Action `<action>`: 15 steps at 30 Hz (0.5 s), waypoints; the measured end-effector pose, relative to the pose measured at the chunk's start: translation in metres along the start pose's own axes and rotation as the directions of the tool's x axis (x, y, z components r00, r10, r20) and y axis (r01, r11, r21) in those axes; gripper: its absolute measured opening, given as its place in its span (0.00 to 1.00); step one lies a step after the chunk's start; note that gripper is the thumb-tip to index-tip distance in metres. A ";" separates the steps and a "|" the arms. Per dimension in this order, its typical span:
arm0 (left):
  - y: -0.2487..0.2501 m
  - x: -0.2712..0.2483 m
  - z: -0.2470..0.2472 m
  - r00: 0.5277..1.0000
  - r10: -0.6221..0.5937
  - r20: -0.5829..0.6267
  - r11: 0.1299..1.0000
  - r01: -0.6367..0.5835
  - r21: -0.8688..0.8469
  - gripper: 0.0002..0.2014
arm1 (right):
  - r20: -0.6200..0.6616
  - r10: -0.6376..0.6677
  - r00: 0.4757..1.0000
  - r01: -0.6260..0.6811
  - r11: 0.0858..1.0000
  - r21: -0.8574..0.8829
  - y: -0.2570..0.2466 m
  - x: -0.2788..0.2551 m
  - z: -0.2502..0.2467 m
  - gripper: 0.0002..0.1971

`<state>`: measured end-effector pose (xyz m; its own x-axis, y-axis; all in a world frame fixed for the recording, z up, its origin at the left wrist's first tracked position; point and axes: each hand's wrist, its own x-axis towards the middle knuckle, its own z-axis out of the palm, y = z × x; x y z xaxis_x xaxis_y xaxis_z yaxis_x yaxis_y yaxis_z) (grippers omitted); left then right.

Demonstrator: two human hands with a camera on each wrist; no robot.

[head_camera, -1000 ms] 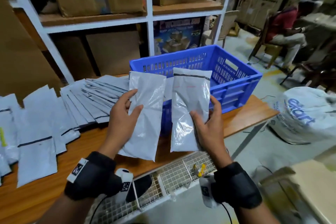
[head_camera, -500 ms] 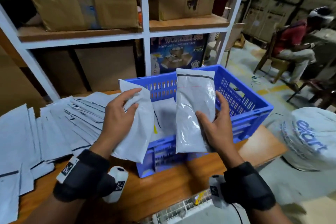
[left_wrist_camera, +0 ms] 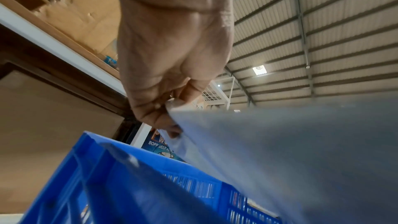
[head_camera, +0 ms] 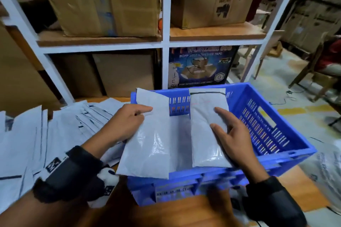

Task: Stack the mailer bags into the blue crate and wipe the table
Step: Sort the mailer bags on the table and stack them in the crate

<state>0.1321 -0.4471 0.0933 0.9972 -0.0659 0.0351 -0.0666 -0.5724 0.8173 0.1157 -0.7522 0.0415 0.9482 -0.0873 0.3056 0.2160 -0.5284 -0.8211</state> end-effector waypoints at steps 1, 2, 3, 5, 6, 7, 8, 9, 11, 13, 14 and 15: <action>0.004 0.003 -0.002 1.000 0.008 0.024 0.997 -0.010 0.075 0.24 | 0.007 0.019 1.000 -0.018 1.000 -0.009 0.004 0.001 -0.001 0.23; 0.008 0.006 -0.004 0.999 0.007 0.051 0.991 -0.014 0.135 0.25 | 0.015 0.040 0.999 -0.040 0.999 -0.014 0.008 0.002 -0.001 0.23; 0.014 0.007 -0.005 0.997 -0.003 0.083 0.983 -0.012 0.182 0.26 | 0.029 0.060 0.998 -0.059 0.998 -0.027 0.010 0.001 -0.001 0.23; 0.018 0.016 -0.004 0.987 -0.044 0.155 0.962 0.000 0.273 0.26 | 0.071 0.072 0.995 -0.068 0.996 -0.051 0.012 0.001 -0.001 0.23; 0.017 0.024 -0.001 0.980 -0.072 0.184 0.946 0.009 0.325 0.24 | 0.091 0.068 0.994 -0.064 0.997 -0.041 0.012 0.001 -0.001 0.23; 0.013 0.032 0.003 0.972 -0.108 0.211 0.926 0.022 0.376 0.22 | 0.110 0.063 0.992 -0.061 0.998 -0.024 0.012 0.002 -0.001 0.23; 0.012 0.040 0.008 0.960 -0.153 0.235 0.897 0.035 0.440 0.23 | 0.130 0.056 0.990 -0.055 0.998 -0.015 0.012 0.002 -0.004 0.23; 0.012 0.047 0.014 0.946 -0.195 0.259 0.865 0.042 0.500 0.25 | 0.149 0.047 0.988 -0.044 0.999 -0.022 0.012 0.003 -0.007 0.23; 0.008 0.060 0.028 0.916 -0.271 0.296 0.820 0.059 0.569 0.27 | 0.175 0.027 0.984 -0.018 0.998 -0.054 0.014 0.005 -0.018 0.24; 0.005 0.071 0.040 0.874 -0.363 0.323 0.767 0.084 0.636 0.27 | 0.158 0.009 0.987 0.000 0.998 -0.055 0.019 0.010 -0.031 0.25; -0.002 0.077 0.044 0.847 -0.412 0.336 0.733 0.089 0.674 0.26 | 0.150 0.010 0.989 -0.003 0.999 -0.049 0.023 0.013 -0.036 0.25; -0.004 0.080 0.048 0.813 -0.468 0.346 0.680 0.081 0.729 0.24 | 0.151 0.022 0.988 -0.015 0.999 -0.049 0.028 0.016 -0.040 0.25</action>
<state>0.2104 -0.4892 0.0657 0.8303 -0.0687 -0.5531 0.0109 -0.9902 0.1394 0.1272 -0.8023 0.0426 0.9770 0.0302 0.2111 0.1906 -0.5674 -0.8011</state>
